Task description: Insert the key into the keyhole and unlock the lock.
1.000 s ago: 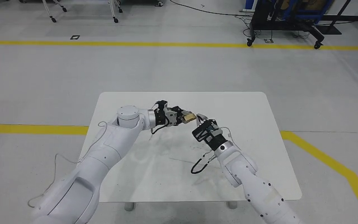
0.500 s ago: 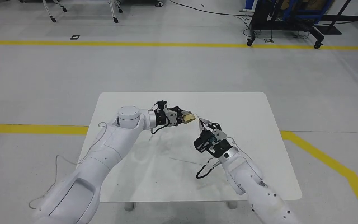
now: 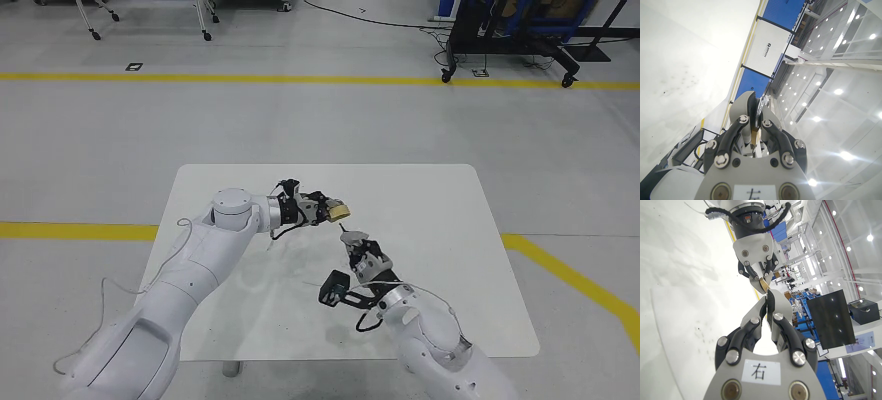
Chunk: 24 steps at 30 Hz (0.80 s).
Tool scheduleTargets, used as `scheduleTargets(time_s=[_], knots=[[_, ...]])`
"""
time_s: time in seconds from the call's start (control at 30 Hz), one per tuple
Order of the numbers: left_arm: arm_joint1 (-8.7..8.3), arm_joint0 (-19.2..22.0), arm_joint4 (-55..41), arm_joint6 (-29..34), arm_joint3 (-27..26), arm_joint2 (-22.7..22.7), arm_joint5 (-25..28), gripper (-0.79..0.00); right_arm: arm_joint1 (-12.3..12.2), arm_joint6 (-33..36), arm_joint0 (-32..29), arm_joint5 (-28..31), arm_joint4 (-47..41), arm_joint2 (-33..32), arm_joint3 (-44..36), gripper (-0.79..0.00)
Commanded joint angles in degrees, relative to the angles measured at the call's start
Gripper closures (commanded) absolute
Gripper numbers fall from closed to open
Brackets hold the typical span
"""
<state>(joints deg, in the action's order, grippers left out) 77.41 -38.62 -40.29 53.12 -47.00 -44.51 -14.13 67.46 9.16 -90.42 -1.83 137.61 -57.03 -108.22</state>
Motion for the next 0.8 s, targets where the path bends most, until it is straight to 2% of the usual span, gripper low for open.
scheduleTargets(time_s=[0.0, 0.13, 0.3, 0.77], knots=[[0.00, -0.04, 0.45, -0.05, -0.14, -0.13, -0.13, 0.000, 0.18, 1.88, 0.20, -0.91, 2.12, 0.34, 0.02, 0.000], [0.03, -0.22, 1.11, -0.20, -0.36, -0.47, -0.12, 0.000, 0.43, 6.12, 0.31, -1.76, 9.77, 1.34, 0.42, 0.000], [0.10, -0.32, 2.13, -0.41, -0.61, -0.70, -0.38, 0.000, 0.54, 8.43, -0.04, 0.11, 17.12, 2.36, 0.16, 0.000], [0.41, -0.44, 4.15, -0.42, -0.74, -1.41, -0.18, 0.000, 2.14, 12.86, 3.77, 6.29, 23.56, 5.38, 2.99, 0.000]])
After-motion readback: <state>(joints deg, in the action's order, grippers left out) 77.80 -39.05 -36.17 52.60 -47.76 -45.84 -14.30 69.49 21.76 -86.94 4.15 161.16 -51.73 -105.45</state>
